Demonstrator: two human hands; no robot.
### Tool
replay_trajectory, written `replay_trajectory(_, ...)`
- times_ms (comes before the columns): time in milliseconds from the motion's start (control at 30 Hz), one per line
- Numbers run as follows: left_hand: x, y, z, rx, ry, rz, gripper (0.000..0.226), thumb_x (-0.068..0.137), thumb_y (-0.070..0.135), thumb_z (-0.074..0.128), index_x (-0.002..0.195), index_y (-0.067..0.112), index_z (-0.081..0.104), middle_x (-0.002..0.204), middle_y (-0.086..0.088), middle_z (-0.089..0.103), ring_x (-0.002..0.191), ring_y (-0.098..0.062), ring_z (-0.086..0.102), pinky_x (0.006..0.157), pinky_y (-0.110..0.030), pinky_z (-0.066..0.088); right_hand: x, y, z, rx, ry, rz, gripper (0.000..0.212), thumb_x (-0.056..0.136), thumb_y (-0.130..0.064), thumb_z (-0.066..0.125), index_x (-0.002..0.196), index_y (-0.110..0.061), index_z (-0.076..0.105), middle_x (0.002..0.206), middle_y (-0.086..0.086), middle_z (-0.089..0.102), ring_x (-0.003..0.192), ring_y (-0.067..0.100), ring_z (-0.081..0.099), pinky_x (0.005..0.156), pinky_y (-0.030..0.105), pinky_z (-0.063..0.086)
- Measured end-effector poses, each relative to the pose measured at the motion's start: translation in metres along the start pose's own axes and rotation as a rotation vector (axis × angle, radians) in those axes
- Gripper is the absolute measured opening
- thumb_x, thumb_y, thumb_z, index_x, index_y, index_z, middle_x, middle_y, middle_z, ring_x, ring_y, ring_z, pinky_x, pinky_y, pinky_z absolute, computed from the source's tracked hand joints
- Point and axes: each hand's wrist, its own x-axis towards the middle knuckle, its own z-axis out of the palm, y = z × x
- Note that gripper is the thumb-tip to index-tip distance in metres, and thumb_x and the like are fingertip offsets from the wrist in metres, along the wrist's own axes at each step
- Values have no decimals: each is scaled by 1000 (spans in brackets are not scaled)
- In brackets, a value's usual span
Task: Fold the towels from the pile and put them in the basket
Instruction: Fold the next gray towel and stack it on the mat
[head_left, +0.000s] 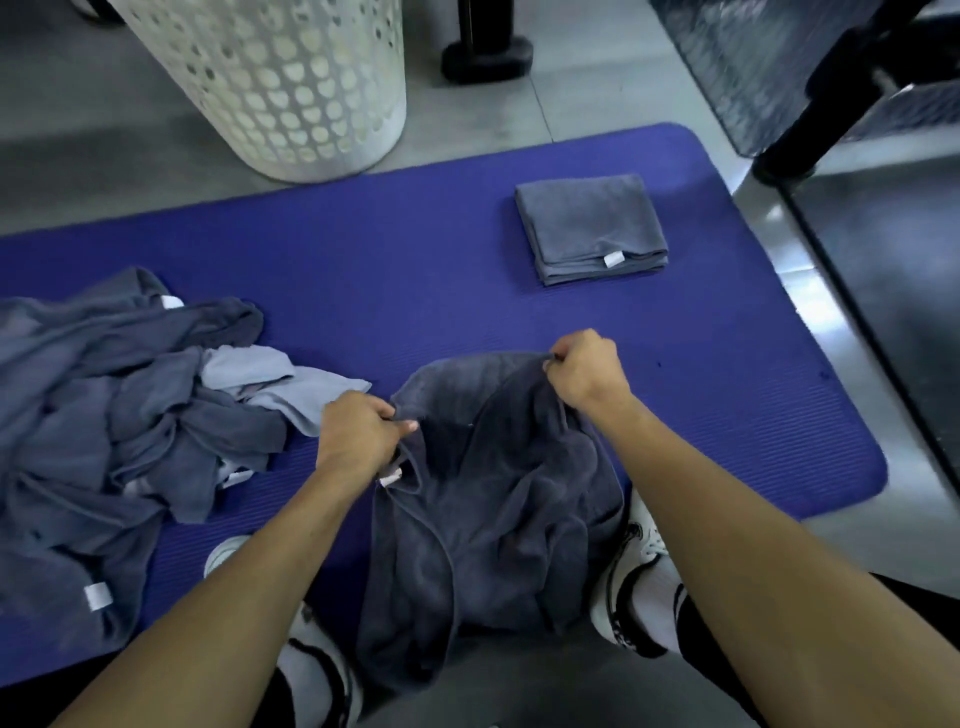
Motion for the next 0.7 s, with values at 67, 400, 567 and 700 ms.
replay_trajectory(67,-22,4,-31,64,67,58,37,82,25,79,58,5,59,55,-8,56,52,-19,52,51,-23,43,-31,-16,-26,2,15,-52,17,92,-16,57,84,-1,63,85,14,66,82,34,62,74,40,58)
replay_trajectory(400,-85,71,-142,-101,412,421,16,93,25,60,81,14,58,75,-3,60,71,-22,53,64,-31,34,-135,-83,-140,117,421,-390,16,98,-18,48,103,-7,59,88,12,66,86,34,59,73,43,49)
replay_trajectory(567,-126,70,-144,93,334,523,8,95,25,56,92,18,59,78,1,62,85,-27,59,66,-36,43,-170,-78,-155,-60,361,-391,3,99,-15,43,99,-14,46,89,14,62,78,34,56,59,35,37)
replay_trajectory(700,-141,58,-159,-125,471,490,9,95,25,57,87,20,58,73,0,66,69,-21,61,68,-37,45,-186,-64,-164,25,331,-344,6,99,-13,45,101,-15,50,92,13,62,76,32,57,61,37,45)
